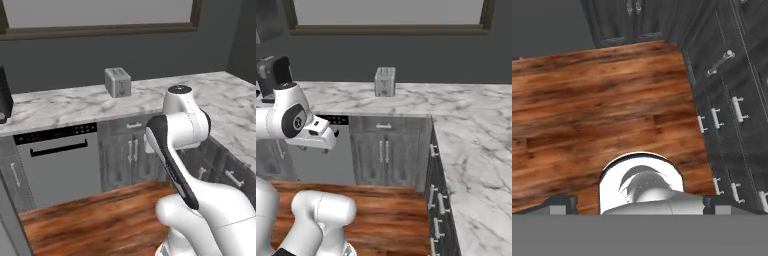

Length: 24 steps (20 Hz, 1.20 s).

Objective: Place the cold items (pear and peach) from the fridge in one tupperware on the dining counter. Place the warm items (hot dog and kebab skewer) in the stove area in another tupperware.

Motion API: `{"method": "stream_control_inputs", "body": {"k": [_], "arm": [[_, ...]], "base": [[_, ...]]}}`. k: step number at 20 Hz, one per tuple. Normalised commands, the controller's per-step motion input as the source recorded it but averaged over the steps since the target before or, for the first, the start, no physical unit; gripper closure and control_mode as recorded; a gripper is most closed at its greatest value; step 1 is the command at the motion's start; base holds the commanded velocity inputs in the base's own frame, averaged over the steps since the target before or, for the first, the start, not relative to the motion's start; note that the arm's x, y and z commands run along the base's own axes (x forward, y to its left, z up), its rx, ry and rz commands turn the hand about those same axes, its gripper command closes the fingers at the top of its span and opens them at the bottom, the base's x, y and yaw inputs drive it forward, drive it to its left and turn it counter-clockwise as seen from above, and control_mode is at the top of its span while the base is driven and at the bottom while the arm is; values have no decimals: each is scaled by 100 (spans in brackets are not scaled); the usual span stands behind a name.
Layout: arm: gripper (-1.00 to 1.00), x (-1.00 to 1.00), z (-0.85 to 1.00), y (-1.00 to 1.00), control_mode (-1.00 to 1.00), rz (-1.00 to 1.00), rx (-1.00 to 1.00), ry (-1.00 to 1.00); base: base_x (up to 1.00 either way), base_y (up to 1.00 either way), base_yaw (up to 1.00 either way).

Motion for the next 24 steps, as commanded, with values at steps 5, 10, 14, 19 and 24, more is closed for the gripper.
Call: {"method": "stream_control_inputs", "body": {"k": [5,10,14,19,24], "arm": [[-100,0,0,0,100,0,0,0],[-100,0,0,0,100,0,0,0],[-100,0,0,0,100,0,0,0],[-100,0,0,0,100,0,0,0],[-100,0,0,0,100,0,0,0]], "base": [[100,-8,46],[100,-9,67],[84,2,65],[67,0,76],[38,0,78]]}}
